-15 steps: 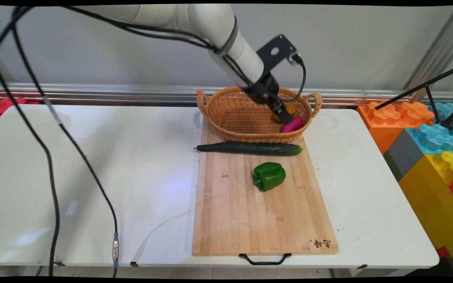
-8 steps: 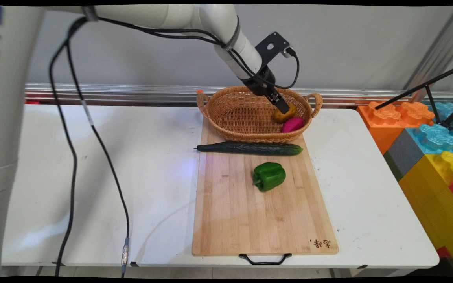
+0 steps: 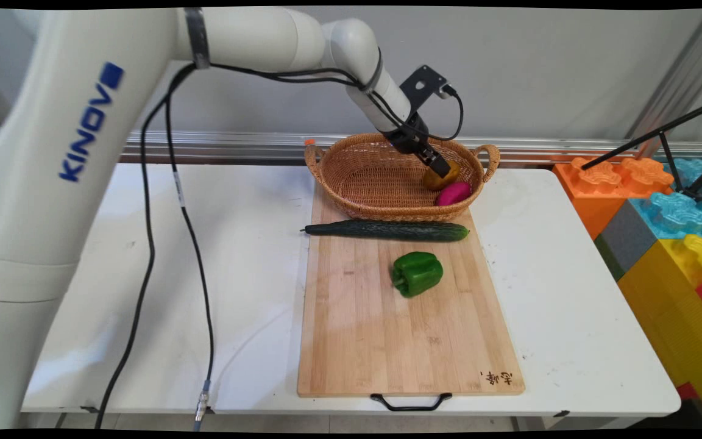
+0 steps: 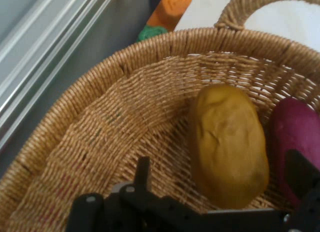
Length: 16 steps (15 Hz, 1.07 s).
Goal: Pick up the potato from the vegetable basket, then place the picked object on the cutting board
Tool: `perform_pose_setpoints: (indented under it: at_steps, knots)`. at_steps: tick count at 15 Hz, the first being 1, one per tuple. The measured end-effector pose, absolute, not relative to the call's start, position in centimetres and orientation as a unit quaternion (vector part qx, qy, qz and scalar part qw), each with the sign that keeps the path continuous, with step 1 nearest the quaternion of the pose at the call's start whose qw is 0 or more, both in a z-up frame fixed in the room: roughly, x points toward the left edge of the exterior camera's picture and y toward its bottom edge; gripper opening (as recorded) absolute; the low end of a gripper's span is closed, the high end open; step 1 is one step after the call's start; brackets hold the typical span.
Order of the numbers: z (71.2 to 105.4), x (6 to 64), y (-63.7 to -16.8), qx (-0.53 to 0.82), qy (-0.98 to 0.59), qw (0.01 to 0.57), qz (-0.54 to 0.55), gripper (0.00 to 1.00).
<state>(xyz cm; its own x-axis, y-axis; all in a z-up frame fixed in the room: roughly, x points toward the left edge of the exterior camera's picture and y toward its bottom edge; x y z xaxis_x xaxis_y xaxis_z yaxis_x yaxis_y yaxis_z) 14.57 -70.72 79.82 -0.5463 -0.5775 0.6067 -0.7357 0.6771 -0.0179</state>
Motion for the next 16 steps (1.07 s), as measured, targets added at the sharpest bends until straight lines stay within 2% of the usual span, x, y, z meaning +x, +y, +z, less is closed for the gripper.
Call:
perform_pose_setpoints:
  at_steps: [8, 9, 13, 16]
  knots:
    - [76.6, 13.9, -73.0, 0.404, -0.856, 0.3, 0.115, 1.0]
    - [76.5, 13.9, -73.2, 0.406, -0.855, 0.302, 0.117, 0.0]
    - [77.0, 14.0, -73.1, 0.41, -0.85, 0.307, 0.122, 0.0]
    - [79.1, 14.1, -72.1, 0.409, -0.845, 0.318, 0.133, 0.0]
